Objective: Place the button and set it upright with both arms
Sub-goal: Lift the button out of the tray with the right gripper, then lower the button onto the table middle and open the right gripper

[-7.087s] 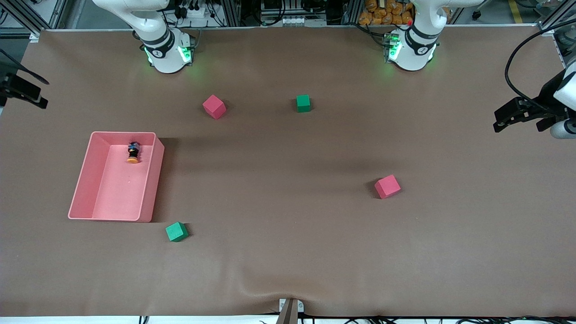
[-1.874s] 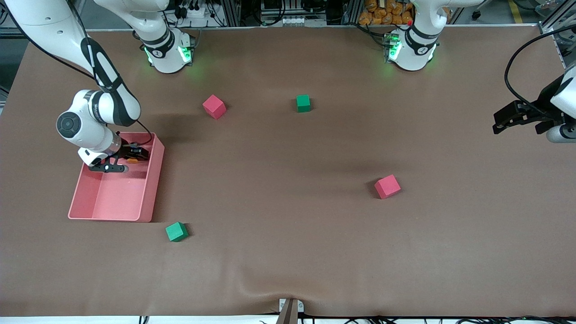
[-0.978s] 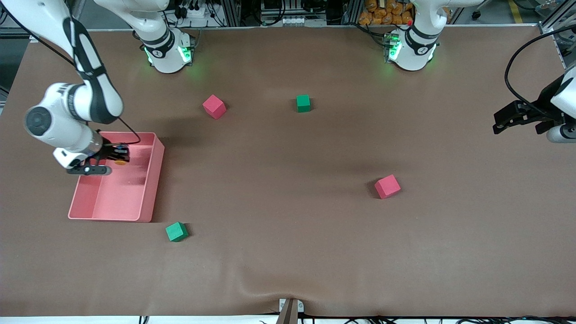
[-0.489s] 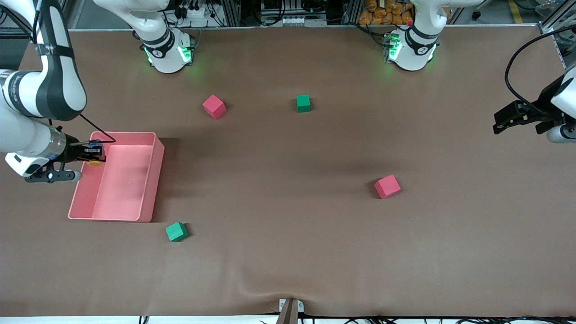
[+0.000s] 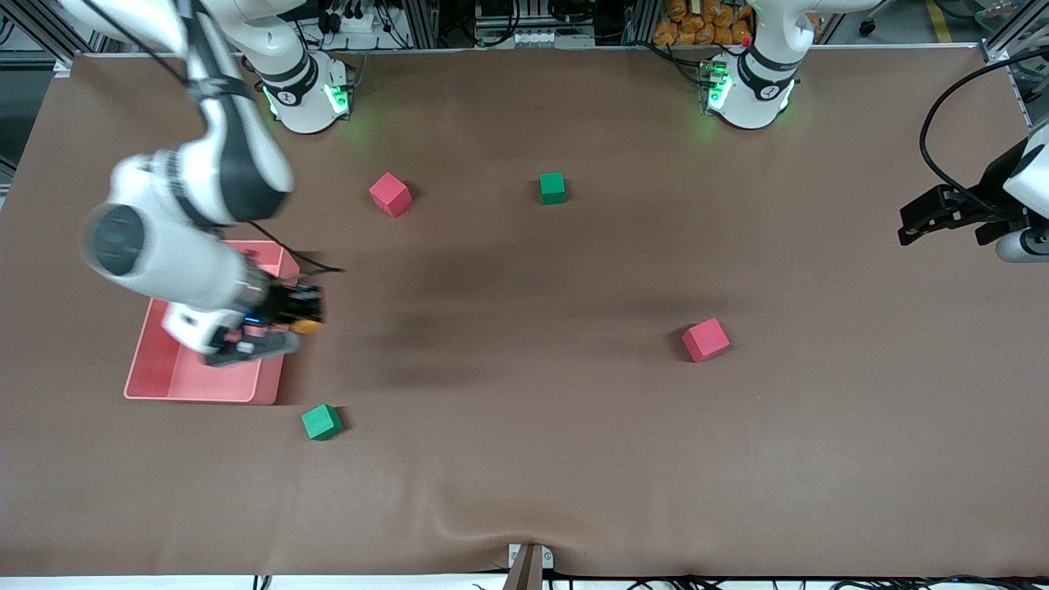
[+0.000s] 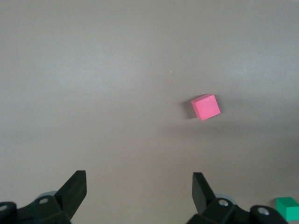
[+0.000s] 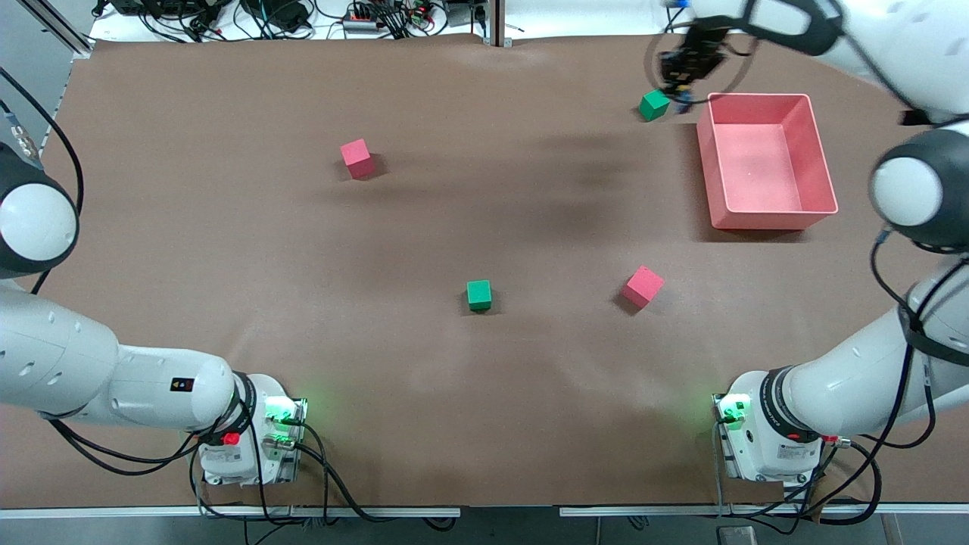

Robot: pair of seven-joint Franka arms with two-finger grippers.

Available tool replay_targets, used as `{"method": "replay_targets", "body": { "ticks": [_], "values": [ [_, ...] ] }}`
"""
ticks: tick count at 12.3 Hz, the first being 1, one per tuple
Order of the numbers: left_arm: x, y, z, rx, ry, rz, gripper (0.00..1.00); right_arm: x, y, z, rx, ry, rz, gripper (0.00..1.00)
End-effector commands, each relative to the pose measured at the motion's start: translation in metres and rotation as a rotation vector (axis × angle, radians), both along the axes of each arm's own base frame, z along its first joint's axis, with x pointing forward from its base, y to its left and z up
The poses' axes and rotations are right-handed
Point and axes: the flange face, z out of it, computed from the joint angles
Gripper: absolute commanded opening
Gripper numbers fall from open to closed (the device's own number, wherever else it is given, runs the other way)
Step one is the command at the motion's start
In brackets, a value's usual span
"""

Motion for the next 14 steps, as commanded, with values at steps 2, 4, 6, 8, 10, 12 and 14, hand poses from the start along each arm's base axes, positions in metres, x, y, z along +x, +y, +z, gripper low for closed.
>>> {"method": "replay_targets", "body": {
  "ticks": [2, 4, 6, 8, 10, 12, 14],
  "values": [
    [0.000, 0.014, 0.004, 0.002, -0.003, -0.038, 1.00, 0.028, 0.128, -0.037, 0.063, -0.129, -0.113, 0.00],
    [0.000, 0.013, 0.005, 0.002, -0.004, -0.040, 1.00, 0.013, 0.188, -0.083, 0.084, -0.171, -0.121, 0.00],
    [0.000, 0.013, 0.005, 0.002, -0.004, -0.040, 1.00, -0.010, 0.231, -0.122, 0.088, -0.138, -0.277, 0.00],
    [0.000, 0.012, 0.002, 0.002, 0.000, -0.041, 1.00, -0.019, 0.273, -0.145, 0.098, -0.143, -0.294, 0.00],
    [0.000, 0.013, 0.003, 0.002, -0.001, -0.040, 1.00, -0.027, 0.295, -0.172, 0.083, -0.116, -0.405, 0.00],
    [0.000, 0.013, 0.002, 0.002, 0.000, -0.040, 1.00, -0.041, 0.301, -0.185, 0.001, -0.111, -0.356, 0.00],
    [0.002, 0.012, 0.001, 0.002, 0.002, -0.041, 1.00, -0.053, 0.311, -0.202, -0.030, -0.102, -0.329, 0.00]
  ]
}}
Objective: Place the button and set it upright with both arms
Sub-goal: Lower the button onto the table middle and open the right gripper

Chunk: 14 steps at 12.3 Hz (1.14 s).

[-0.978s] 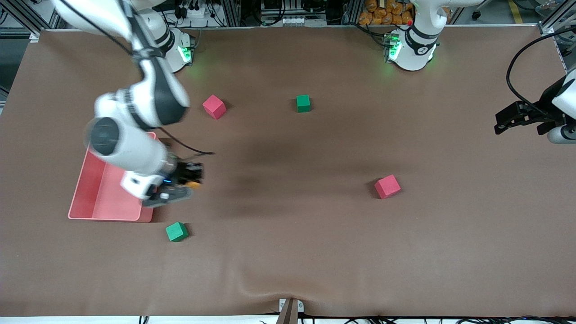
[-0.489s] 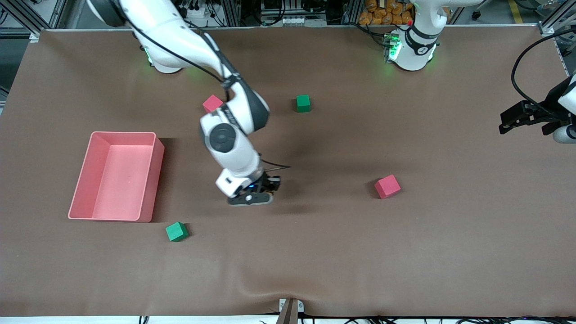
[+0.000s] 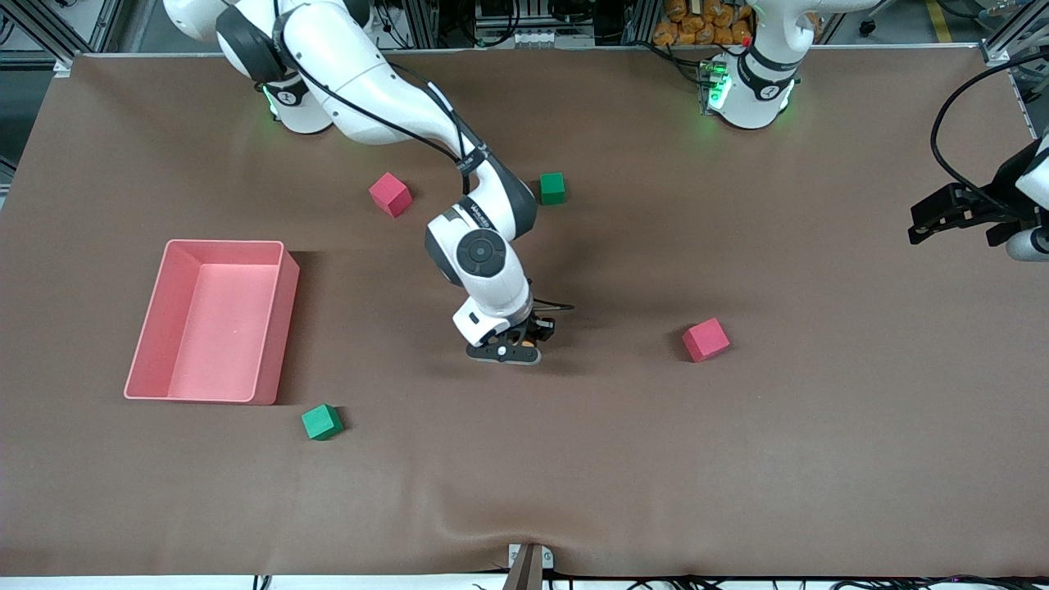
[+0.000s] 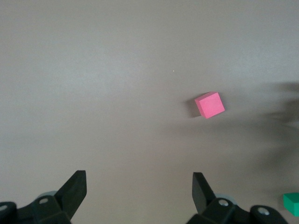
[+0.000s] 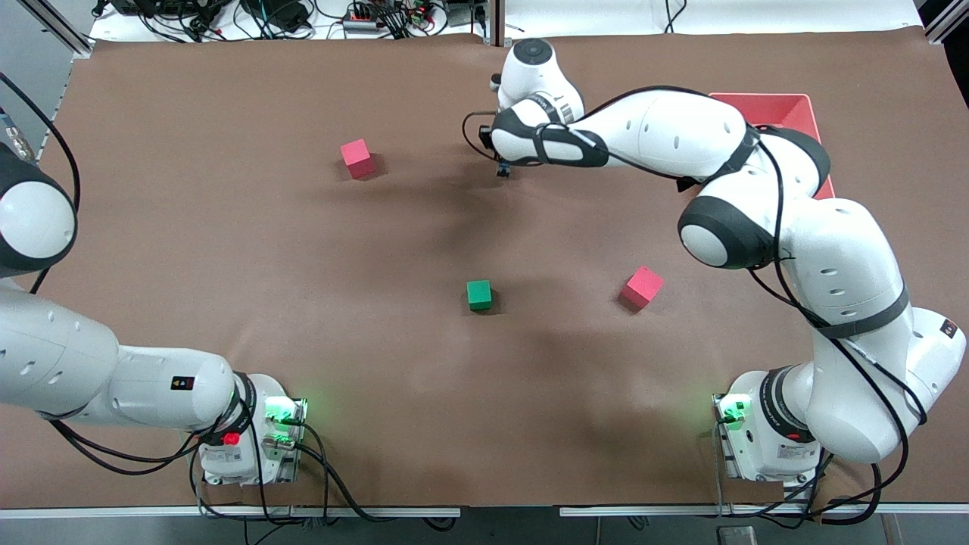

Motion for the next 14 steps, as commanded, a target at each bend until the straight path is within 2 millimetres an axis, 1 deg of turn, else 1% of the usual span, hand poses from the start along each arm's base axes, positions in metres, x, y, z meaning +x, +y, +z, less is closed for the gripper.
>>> {"method": "replay_targets", "body": {
  "ticks": [1, 2, 3, 4, 5, 6, 7, 8, 10, 11, 12, 14],
  "values": [
    [0.002, 0.000, 0.000, 0.001, 0.004, -0.018, 1.00, -0.002, 0.012, -0.010, -0.050, -0.025, 0.018, 0.00],
    [0.002, -0.002, -0.003, 0.001, 0.009, -0.021, 1.00, -0.001, 0.012, -0.011, -0.060, -0.042, 0.033, 0.00],
    [0.002, -0.002, -0.002, 0.001, 0.007, -0.021, 1.00, -0.001, 0.011, -0.011, -0.065, -0.046, 0.035, 0.14],
    [0.002, -0.002, -0.002, 0.001, 0.007, -0.021, 1.00, 0.000, 0.010, -0.012, -0.072, -0.052, 0.038, 0.82],
    [0.002, -0.001, -0.001, 0.001, 0.006, -0.018, 1.00, 0.002, 0.007, -0.012, -0.104, -0.078, 0.061, 1.00],
    [0.002, -0.001, -0.002, 0.001, 0.007, -0.020, 1.00, 0.003, 0.007, -0.011, -0.117, -0.092, 0.073, 1.00],
    [0.002, 0.000, -0.002, 0.001, 0.007, -0.018, 1.00, 0.008, 0.003, -0.005, -0.111, -0.097, 0.057, 1.00],
    [0.002, 0.000, -0.002, 0.001, 0.007, -0.018, 1.00, 0.015, -0.002, 0.008, -0.097, -0.108, 0.023, 1.00],
    [0.002, -0.001, -0.001, 0.001, 0.004, -0.020, 1.00, 0.041, -0.028, 0.043, -0.059, -0.126, -0.051, 1.00],
    [0.002, 0.000, -0.001, 0.001, 0.004, -0.018, 1.00, 0.049, -0.037, 0.053, -0.037, -0.117, -0.081, 1.00],
    [0.002, 0.000, 0.000, 0.001, 0.002, -0.018, 1.00, 0.055, -0.043, 0.068, -0.001, -0.109, -0.111, 1.00],
    [0.002, -0.001, -0.001, 0.001, 0.006, -0.020, 1.00, 0.064, -0.059, 0.085, 0.025, -0.082, -0.158, 1.00]
  ]
}}
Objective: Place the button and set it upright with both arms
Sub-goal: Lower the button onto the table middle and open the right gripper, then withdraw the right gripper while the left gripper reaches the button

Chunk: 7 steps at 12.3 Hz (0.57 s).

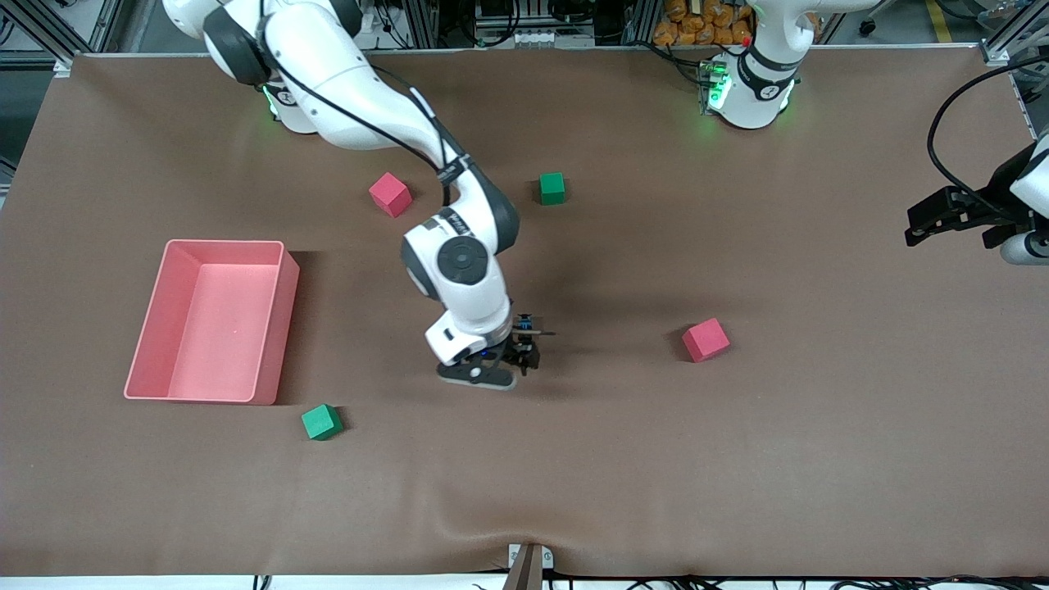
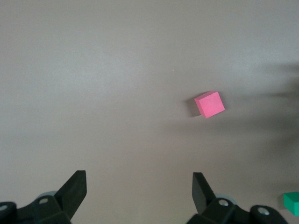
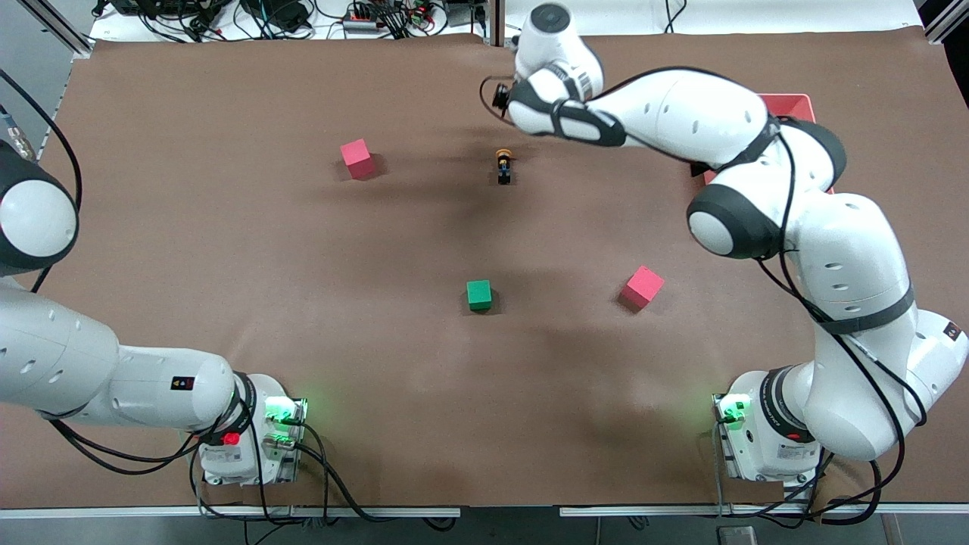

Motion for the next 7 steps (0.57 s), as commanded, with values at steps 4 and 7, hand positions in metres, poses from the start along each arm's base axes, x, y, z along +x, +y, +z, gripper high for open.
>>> {"method": "replay_targets", "body": {
  "ticks": [4, 7],
  "values": [
    [0.007, -0.014, -0.012, 0.003, 0.021, -0.041, 1.00, 0.004, -0.041, 0.035, -0.049, 0.126, 0.002, 1.00],
    [0.020, -0.050, -0.042, 0.007, 0.065, -0.081, 1.00, 0.007, -0.088, 0.048, -0.083, 0.159, 0.085, 1.00]
  ]
}}
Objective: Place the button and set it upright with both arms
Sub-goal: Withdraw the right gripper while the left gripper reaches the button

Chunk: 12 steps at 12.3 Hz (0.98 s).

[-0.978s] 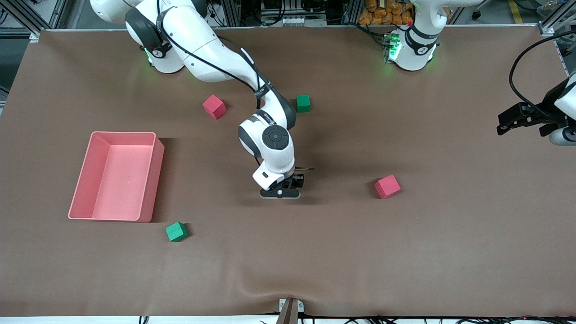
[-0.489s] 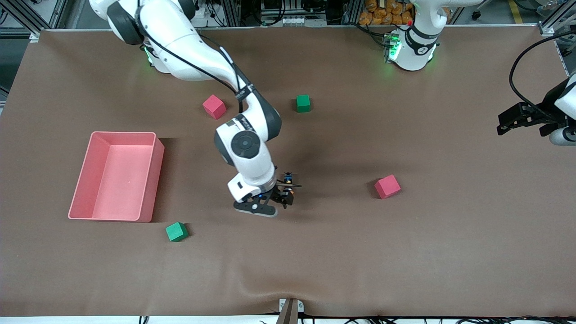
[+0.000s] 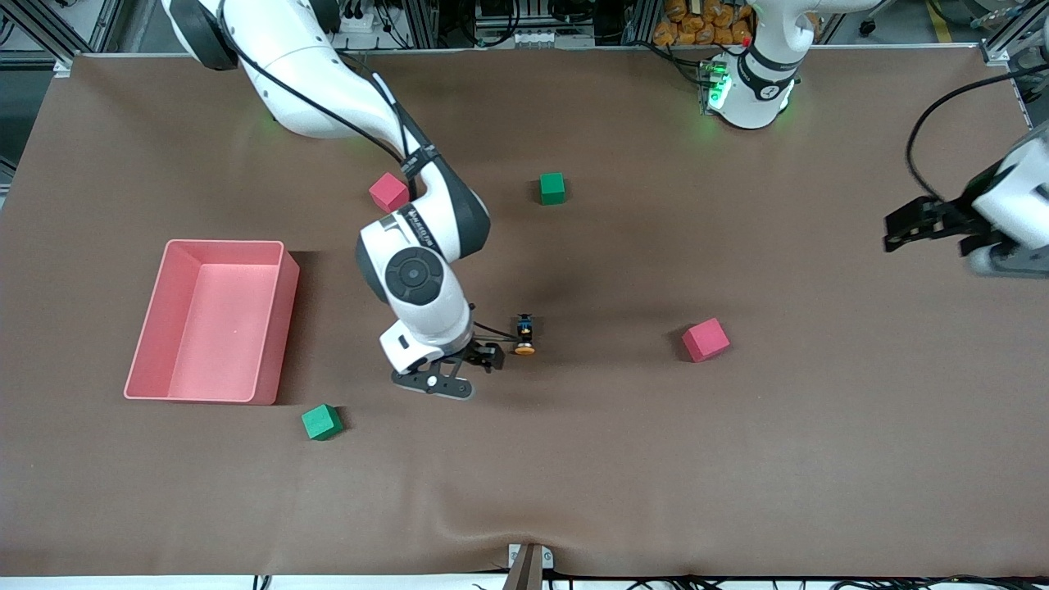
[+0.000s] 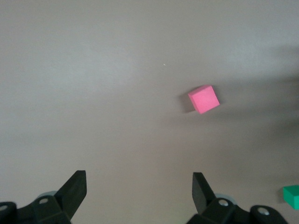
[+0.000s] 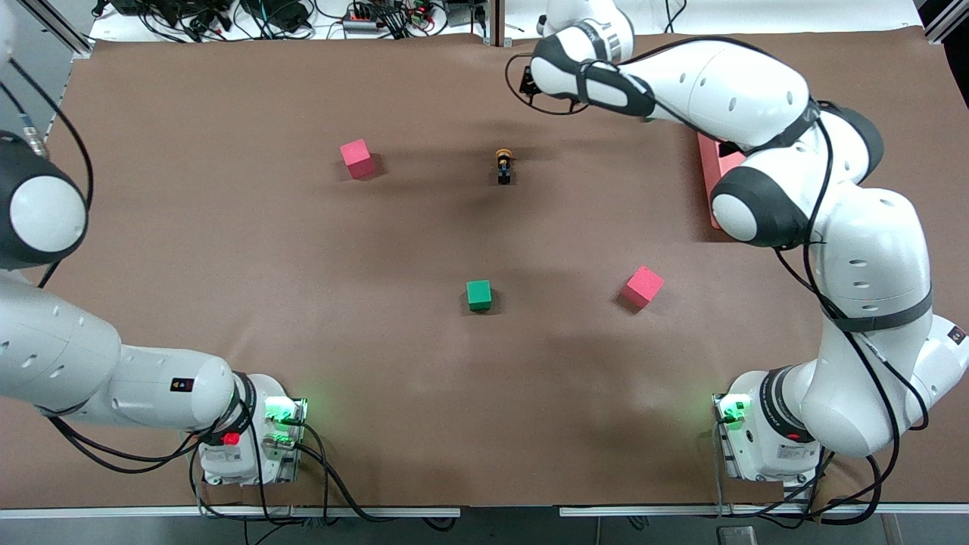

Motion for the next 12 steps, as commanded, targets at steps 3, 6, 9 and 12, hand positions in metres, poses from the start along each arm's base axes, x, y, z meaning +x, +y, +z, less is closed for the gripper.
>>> {"method": "replay_targets", "body": {
  "ticks": [3, 6, 9, 12],
  "values": [
    [0.005, -0.061, -0.019, 0.007, 0.024, -0.095, 1.00, -0.012, -0.098, 0.023, -0.017, 0.068, 0.124, 1.00],
    [0.008, -0.099, -0.046, 0.000, 0.068, -0.025, 1.00, -0.016, -0.161, 0.034, -0.017, 0.090, 0.100, 1.00],
    [0.007, -0.173, -0.066, 0.020, 0.081, -0.008, 1.00, -0.018, -0.234, 0.037, -0.018, 0.093, 0.140, 1.00],
    [0.003, -0.246, -0.098, 0.040, 0.109, -0.004, 1.00, -0.019, -0.276, 0.043, -0.009, 0.017, 0.163, 1.00]
  ]
}}
